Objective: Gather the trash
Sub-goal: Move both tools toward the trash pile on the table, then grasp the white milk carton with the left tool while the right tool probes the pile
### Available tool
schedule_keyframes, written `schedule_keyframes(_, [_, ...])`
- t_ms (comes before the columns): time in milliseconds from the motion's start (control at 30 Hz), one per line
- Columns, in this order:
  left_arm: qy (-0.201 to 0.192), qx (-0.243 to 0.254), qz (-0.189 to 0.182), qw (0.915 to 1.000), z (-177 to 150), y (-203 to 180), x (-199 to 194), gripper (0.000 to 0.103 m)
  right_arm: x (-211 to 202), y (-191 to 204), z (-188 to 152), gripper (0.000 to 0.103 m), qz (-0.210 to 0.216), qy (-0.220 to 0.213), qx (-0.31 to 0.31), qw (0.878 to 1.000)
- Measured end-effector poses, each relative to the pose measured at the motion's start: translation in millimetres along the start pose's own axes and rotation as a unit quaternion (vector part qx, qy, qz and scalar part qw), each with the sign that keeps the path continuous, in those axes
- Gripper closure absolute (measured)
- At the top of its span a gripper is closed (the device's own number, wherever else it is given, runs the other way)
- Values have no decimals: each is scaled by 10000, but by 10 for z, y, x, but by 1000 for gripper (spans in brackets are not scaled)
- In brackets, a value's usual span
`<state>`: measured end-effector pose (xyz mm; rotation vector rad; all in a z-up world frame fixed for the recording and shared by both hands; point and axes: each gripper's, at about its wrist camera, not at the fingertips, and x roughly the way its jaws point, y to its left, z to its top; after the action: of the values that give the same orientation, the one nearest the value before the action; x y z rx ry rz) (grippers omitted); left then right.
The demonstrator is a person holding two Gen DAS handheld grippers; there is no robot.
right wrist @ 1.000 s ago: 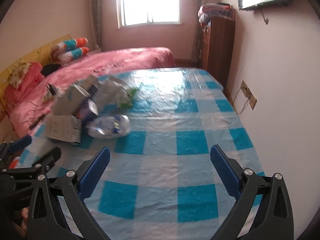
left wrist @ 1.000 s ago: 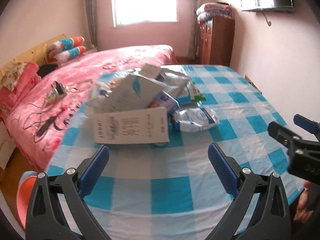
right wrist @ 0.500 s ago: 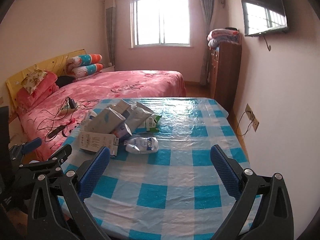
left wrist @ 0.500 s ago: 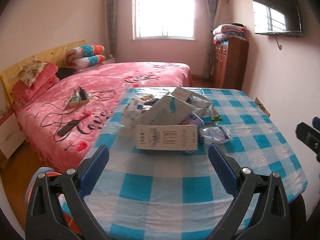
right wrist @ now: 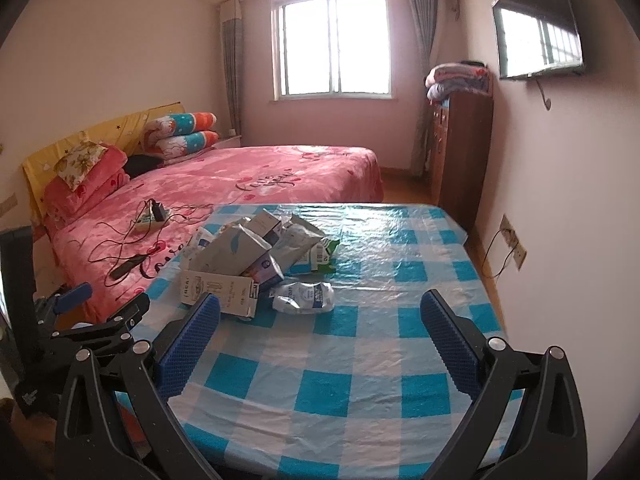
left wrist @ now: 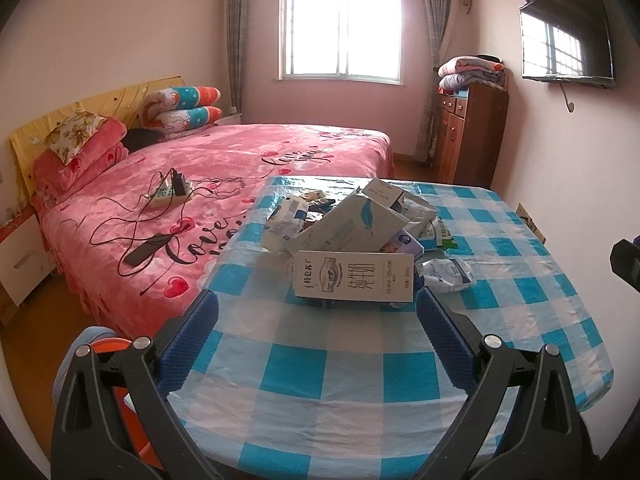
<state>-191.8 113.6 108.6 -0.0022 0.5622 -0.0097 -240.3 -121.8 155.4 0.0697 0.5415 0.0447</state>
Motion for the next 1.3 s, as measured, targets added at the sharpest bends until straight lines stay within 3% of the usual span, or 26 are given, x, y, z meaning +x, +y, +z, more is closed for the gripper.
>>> schedule_keyframes(233, [63, 43, 83, 9999, 16, 97, 42, 3, 172, -81, 5, 4, 263, 267, -109, 9992])
schedule_keyframes(633, [603, -607, -771, 9933, 34, 299, 329, 3, 634, -187, 23, 4, 863, 608, -79, 9944])
schedule_keyframes(800, [786, -731, -755, 9914, 86, 319, 493, 3, 869, -250, -17, 4, 1009, 871, -16, 9911])
schedule_keyframes(1000, [1350, -1499, -1182, 9723, 50, 361, 779, 3, 1251, -318, -96, 4, 1204, 1218, 96, 9852])
schedule_keyframes(1200, [1695, -2385, -1734, 9404, 25, 358, 1042, 3, 1592, -389, -142, 4, 1420, 1530, 382, 9772])
schedule_keyframes(1300, [1871, -2835, -1940, 9203, 5, 371, 1186, 3, 1717, -401, -114, 4, 1596, 1567, 504, 9734])
